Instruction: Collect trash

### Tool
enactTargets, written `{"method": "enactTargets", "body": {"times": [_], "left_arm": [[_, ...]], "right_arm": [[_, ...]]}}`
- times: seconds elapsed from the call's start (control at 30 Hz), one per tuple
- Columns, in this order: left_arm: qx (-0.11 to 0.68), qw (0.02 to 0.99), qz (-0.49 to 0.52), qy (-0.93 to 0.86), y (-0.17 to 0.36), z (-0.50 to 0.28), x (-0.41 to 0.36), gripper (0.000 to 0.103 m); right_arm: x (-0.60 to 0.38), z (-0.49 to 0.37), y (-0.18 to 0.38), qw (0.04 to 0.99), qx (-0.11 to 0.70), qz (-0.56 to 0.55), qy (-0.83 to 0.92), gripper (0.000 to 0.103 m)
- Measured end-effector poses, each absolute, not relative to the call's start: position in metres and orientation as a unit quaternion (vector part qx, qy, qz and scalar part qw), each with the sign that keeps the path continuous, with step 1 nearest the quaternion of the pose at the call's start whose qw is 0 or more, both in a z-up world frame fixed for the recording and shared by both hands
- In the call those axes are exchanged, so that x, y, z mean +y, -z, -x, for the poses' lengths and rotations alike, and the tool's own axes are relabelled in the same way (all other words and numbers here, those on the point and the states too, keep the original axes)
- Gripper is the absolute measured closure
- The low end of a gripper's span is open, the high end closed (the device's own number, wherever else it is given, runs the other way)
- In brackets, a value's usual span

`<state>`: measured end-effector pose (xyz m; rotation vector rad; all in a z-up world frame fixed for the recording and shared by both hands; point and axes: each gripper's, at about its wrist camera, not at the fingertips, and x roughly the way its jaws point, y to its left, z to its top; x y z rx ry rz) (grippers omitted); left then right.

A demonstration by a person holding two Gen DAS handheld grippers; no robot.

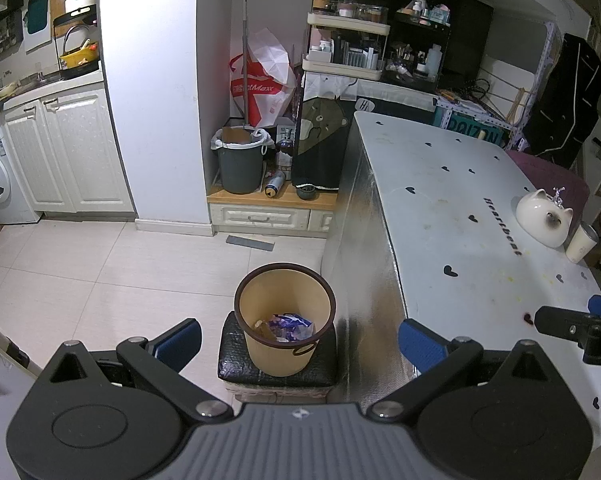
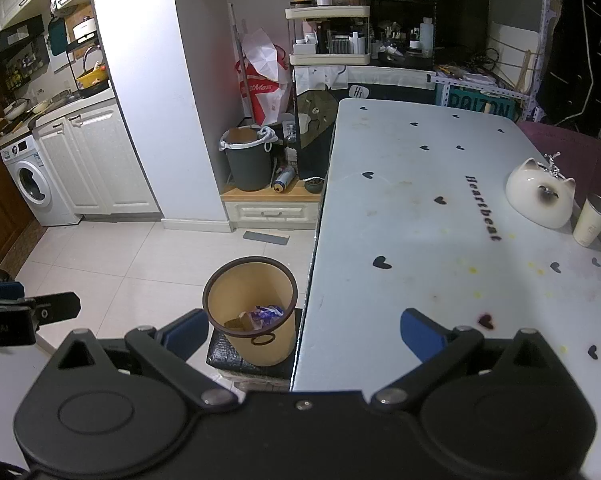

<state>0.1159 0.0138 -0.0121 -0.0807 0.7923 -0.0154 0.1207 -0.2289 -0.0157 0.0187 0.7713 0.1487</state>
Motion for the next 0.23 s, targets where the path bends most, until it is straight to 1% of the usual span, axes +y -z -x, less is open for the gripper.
{"method": "enactTargets", "body": {"times": [0.23], "left_arm": [[0.385, 0.922, 0.039, 0.007, 0.0123, -0.1163, 0.0182, 0.000]], "right_arm": [[-0.2287, -0.1210, 0.0156, 0.924, 0.376, -0.009, -0.072, 0.000]]}}
